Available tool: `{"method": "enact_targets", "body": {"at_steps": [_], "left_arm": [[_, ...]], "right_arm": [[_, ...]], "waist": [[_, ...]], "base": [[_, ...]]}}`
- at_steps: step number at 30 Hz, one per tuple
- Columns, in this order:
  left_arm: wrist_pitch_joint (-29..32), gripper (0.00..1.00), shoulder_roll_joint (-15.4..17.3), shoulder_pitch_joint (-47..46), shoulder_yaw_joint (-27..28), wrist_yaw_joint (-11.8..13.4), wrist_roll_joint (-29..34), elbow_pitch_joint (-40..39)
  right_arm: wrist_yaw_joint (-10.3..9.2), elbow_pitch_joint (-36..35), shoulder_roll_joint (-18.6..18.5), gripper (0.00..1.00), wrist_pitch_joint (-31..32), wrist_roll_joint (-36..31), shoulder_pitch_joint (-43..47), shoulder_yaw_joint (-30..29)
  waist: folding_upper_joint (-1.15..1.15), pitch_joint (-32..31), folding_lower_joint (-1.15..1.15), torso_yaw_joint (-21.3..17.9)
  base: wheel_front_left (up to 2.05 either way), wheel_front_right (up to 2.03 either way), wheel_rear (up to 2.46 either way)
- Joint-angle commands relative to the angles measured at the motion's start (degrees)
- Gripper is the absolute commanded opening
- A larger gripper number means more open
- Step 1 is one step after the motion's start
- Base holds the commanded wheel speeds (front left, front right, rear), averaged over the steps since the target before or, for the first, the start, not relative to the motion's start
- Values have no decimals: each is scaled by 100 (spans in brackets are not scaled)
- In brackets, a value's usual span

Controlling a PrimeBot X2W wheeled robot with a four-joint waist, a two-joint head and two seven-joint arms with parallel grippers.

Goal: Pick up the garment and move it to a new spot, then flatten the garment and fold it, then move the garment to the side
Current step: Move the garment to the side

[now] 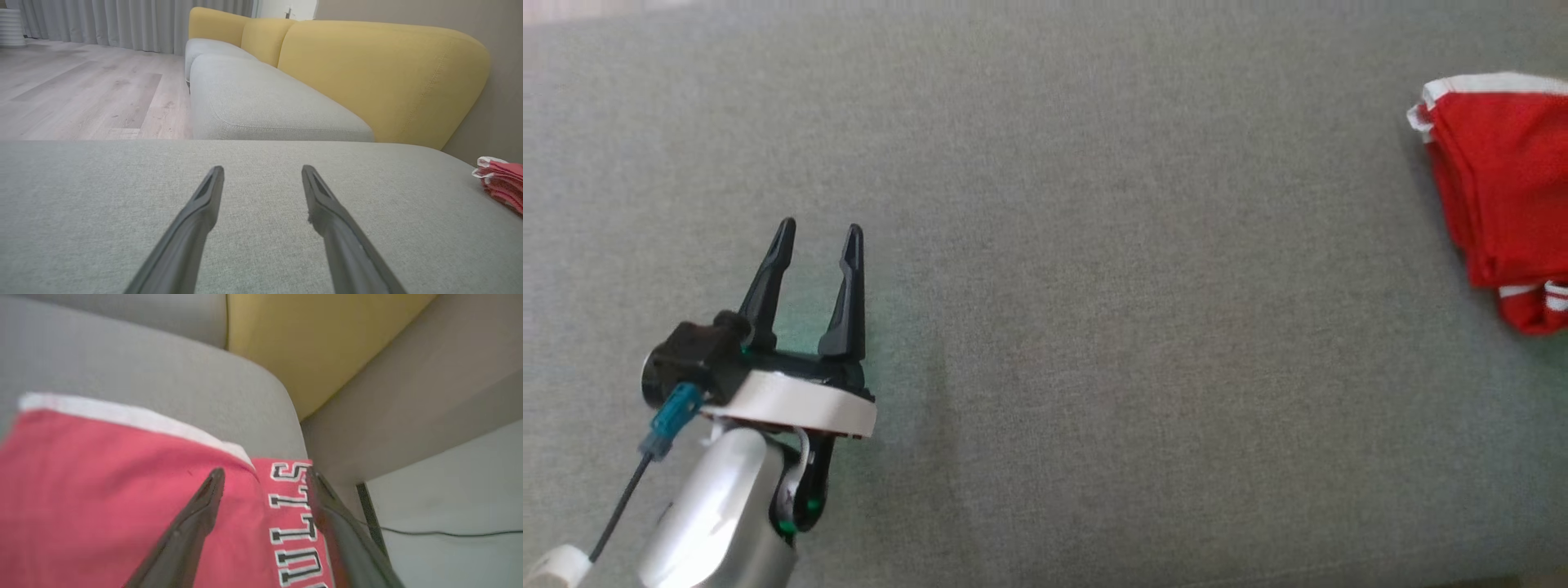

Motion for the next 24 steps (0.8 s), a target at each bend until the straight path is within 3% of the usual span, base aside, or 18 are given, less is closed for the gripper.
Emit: {"method": "enact_targets", "body": {"at_steps": [1, 5, 6, 8, 13, 24], "left_arm": [[-76, 100, 102, -130, 180, 2, -50, -72], [-153, 100, 1, 94, 245, 0, -180, 93], [-178, 100, -33, 252, 269, -32, -261, 165], [-212, 100, -63, 418, 348, -16, -311, 187], [-256, 100, -56, 846, 544, 72, -308, 239], [-272, 100, -99, 1373, 757, 55, -252, 322]], "right_arm": [[41, -174, 85, 100, -309, -63, 81, -162], [41, -701, 711, 100, -926, 42, 441, -353], [41, -1159, 1047, 100, -1169, 199, 756, -365], [41, -1652, 1309, 100, -1349, 342, 1140, -328], [41, -2617, 1907, 100, -1523, 516, 2189, -407], [41, -3598, 2889, 100, -1499, -3, 3822, -1001]], "waist": [[0, -246, 0, 35], [0, -695, 0, 69], [0, -926, 0, 96], [0, -1141, 0, 138], [0, -1534, 0, 250], [0, -1925, 0, 436]], "base": [[0, 0, 0], [0, 0, 0], [0, 0, 0], [0, 0, 0], [0, 0, 0], [0, 0, 0]]}}
